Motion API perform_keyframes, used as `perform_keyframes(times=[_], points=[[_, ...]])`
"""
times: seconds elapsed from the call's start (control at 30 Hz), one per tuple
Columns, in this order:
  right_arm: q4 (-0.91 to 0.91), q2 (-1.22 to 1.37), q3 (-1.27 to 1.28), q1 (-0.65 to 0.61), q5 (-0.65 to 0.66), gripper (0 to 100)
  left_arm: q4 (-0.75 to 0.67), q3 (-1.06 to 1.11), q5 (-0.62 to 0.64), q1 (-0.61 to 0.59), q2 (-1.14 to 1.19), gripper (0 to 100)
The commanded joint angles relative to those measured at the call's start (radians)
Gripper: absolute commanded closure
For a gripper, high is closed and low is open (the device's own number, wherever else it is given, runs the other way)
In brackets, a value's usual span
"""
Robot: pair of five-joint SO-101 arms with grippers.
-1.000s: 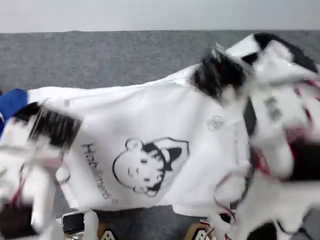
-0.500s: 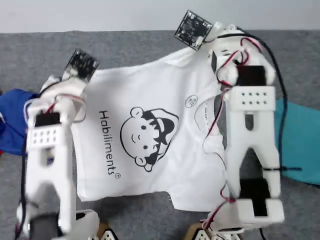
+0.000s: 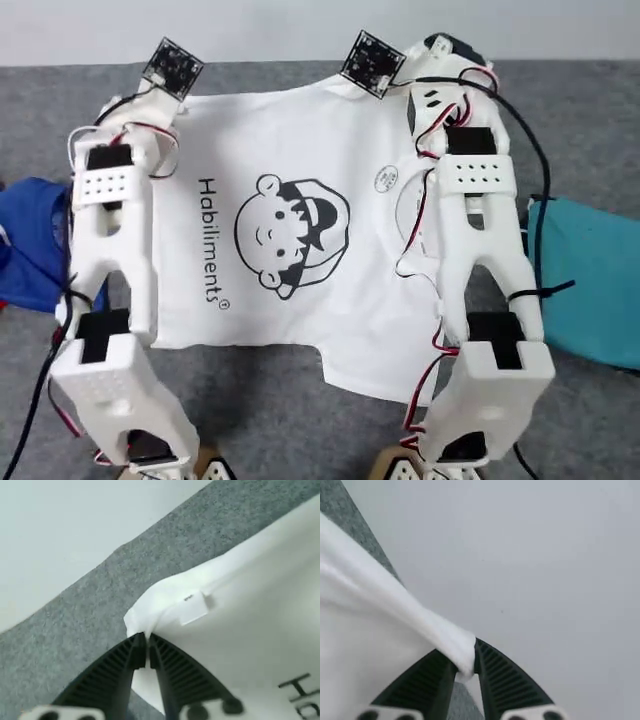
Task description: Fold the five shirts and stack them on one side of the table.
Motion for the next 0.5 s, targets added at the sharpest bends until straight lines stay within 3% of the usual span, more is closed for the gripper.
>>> perform_keyframes(times=[0.0,0.13,0.33,0.47], points=[[0.050,-0.024,-0.015,-0.008,0.012,98.8,0.138,-0.082,-0.009,0.006,-0.003,100],[0.248,-0.090,-0.012,-0.013,0.008,98.8,0.299,-0.088,-0.017,0.009,-0.003,100],[0.584,-0.186,-0.012,-0.015,0.008,98.8,0.634,-0.094,-0.199,0.009,-0.037,100],[0.786,-0.237,-0.012,-0.025,0.008,98.8,0.767,-0.093,-0.267,0.003,-0.048,100]])
